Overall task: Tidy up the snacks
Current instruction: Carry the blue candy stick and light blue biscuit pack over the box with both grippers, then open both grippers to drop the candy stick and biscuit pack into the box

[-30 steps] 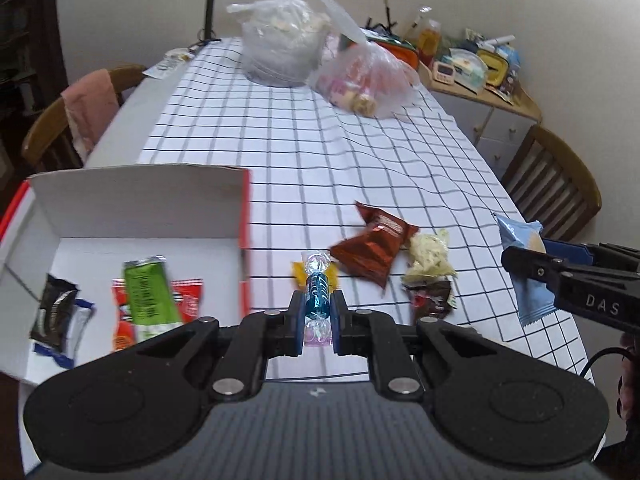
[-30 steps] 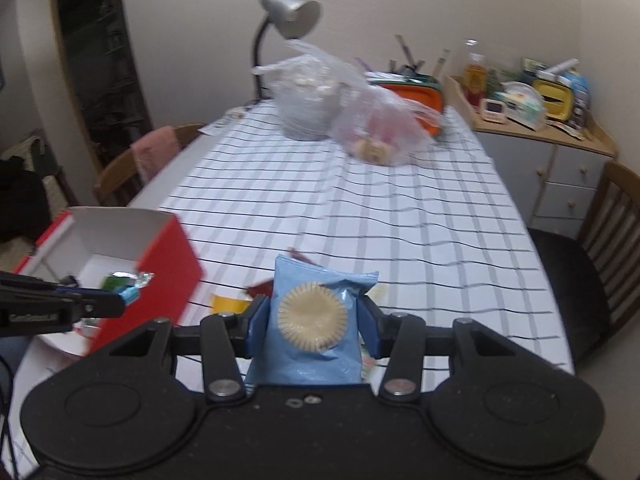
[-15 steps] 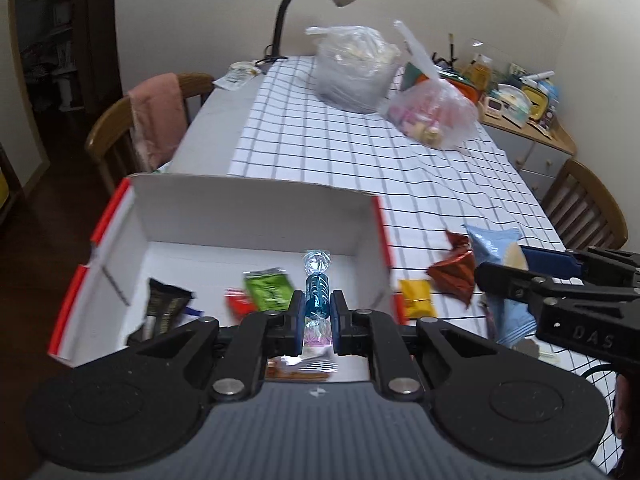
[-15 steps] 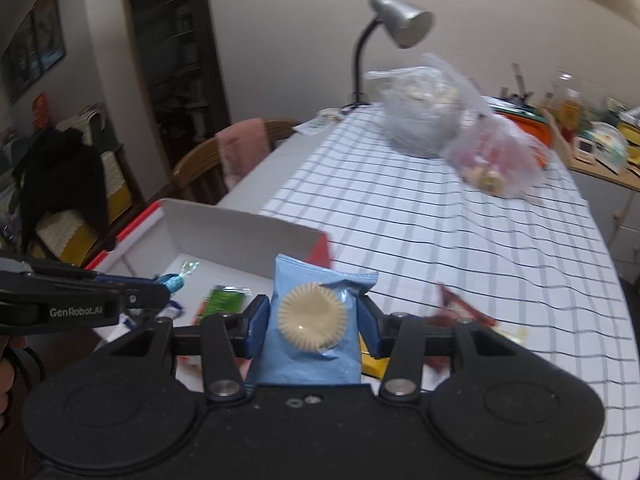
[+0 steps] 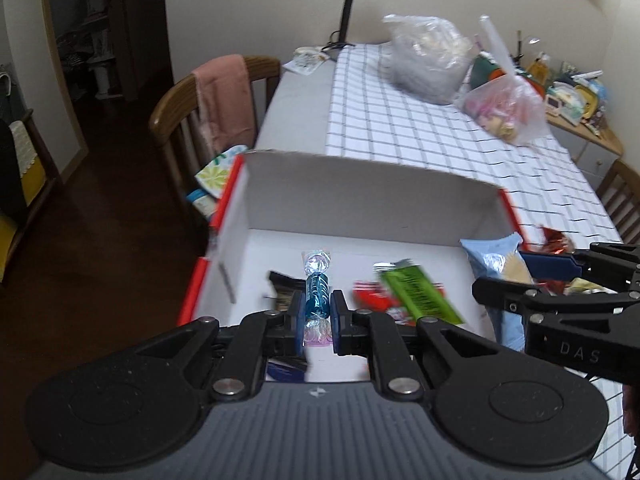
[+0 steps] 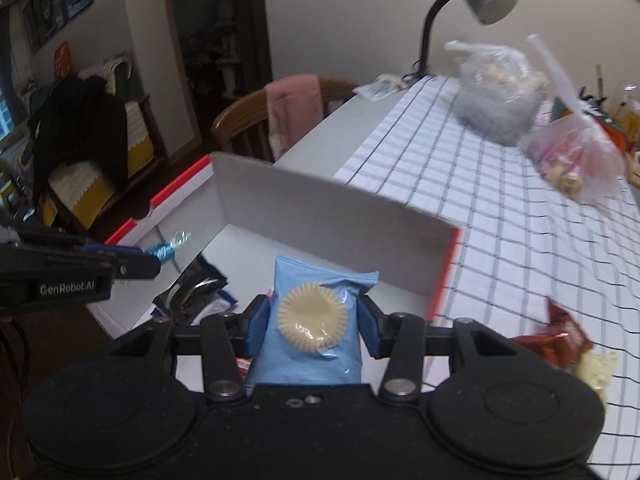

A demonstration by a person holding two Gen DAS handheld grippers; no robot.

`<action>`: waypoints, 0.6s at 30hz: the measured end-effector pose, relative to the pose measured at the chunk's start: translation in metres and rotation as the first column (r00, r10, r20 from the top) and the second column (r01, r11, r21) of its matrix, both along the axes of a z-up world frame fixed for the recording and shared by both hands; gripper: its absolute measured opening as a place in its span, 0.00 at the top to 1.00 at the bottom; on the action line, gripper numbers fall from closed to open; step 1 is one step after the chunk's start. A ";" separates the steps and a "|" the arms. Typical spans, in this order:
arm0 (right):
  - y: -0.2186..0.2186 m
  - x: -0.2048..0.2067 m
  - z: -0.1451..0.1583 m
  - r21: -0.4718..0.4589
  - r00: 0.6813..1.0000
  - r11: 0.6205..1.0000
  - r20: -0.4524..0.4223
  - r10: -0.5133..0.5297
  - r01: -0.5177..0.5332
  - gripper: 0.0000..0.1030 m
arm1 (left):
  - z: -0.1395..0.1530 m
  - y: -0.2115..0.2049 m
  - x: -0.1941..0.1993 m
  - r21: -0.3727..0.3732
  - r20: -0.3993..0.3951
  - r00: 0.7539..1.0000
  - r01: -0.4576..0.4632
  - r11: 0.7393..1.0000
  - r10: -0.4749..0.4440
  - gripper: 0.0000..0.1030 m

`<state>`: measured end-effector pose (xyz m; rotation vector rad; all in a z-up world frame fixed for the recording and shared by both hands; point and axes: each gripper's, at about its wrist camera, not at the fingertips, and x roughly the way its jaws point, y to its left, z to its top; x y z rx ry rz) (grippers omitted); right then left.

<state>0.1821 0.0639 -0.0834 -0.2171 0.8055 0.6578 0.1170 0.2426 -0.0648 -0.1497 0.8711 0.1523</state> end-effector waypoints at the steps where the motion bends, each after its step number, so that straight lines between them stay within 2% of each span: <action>1: 0.007 0.001 -0.004 -0.015 1.000 1.000 -0.004 0.005 -0.005 0.55 | -0.002 0.004 0.002 0.004 -0.006 1.000 -0.001 1.000 0.001 0.88; 6: 0.031 0.005 -0.020 -0.046 1.000 0.999 -0.026 0.013 -0.014 0.55 | -0.012 0.016 0.008 0.022 -0.025 1.000 0.013 1.000 -0.013 0.88; 11: 0.055 -0.002 -0.029 -0.098 0.997 0.992 -0.022 0.079 -0.081 0.56 | -0.023 0.017 0.013 0.019 -0.053 0.998 0.029 0.999 -0.027 0.88; 18: 0.067 -0.009 -0.044 -0.165 0.994 0.980 -0.028 0.104 -0.108 0.56 | -0.039 0.016 0.017 0.035 -0.096 0.995 0.042 0.999 -0.038 0.88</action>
